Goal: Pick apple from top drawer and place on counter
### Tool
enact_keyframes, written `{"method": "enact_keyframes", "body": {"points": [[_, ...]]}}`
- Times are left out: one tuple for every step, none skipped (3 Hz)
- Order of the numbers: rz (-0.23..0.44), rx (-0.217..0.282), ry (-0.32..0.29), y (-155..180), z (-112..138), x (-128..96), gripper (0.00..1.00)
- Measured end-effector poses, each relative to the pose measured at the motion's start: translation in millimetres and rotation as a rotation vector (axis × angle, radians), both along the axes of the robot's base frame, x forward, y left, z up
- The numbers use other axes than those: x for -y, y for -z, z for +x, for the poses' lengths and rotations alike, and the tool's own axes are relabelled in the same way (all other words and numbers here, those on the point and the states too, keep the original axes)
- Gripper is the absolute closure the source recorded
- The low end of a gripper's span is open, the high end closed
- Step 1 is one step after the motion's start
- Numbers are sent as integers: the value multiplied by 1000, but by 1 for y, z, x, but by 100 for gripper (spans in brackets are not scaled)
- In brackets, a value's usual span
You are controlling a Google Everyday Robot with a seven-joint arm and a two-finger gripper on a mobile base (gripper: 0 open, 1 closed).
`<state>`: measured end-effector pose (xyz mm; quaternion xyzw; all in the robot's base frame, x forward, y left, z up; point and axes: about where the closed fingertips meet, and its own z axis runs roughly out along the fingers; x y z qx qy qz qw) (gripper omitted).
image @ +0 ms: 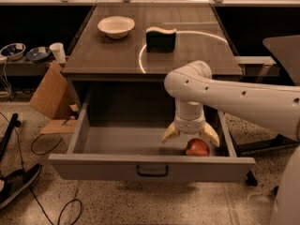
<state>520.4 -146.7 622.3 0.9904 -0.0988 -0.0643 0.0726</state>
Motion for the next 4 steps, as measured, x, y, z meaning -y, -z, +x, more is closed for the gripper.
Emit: {"method": "enact_keyframes", "body": {"points": [[-3, -9, -14, 6, 3, 5, 19], [8, -10, -13, 6, 4, 10, 42], [19, -9, -3, 0, 2, 16, 65], [34, 30, 8, -29, -8, 10, 88]]}}
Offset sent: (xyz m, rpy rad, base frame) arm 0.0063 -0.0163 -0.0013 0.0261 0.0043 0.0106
